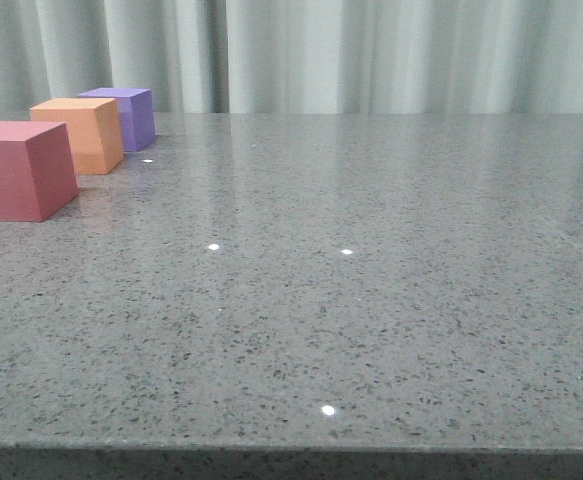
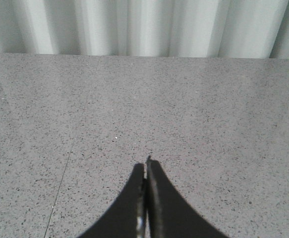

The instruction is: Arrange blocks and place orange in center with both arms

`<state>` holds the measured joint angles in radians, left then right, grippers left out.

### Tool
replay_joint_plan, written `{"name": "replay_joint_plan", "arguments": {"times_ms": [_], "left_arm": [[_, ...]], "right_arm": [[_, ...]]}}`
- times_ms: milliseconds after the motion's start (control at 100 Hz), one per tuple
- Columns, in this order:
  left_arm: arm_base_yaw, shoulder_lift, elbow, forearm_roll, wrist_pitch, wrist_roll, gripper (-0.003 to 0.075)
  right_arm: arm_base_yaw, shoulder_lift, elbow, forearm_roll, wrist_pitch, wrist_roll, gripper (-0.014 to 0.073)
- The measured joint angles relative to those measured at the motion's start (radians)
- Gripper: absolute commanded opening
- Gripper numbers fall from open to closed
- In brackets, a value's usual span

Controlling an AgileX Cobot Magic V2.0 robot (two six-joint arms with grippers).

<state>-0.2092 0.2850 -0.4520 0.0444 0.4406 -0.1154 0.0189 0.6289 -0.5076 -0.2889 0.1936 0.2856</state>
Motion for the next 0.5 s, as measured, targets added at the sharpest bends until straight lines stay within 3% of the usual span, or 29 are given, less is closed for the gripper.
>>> {"name": "replay_joint_plan", "arguments": {"times_ms": [250,500], "left_arm": [[0.0,-0.069,0.025,0.0,-0.001,0.0,-0.0021],[0.0,-0.069,0.027,0.0,-0.001,0.0,-0.002]], "right_arm": [[0.0,0.0,0.0,0.0,0.0,0.0,-0.0069],[0.0,0.0,0.0,0.0,0.0,0.001,-0.0069]]}}
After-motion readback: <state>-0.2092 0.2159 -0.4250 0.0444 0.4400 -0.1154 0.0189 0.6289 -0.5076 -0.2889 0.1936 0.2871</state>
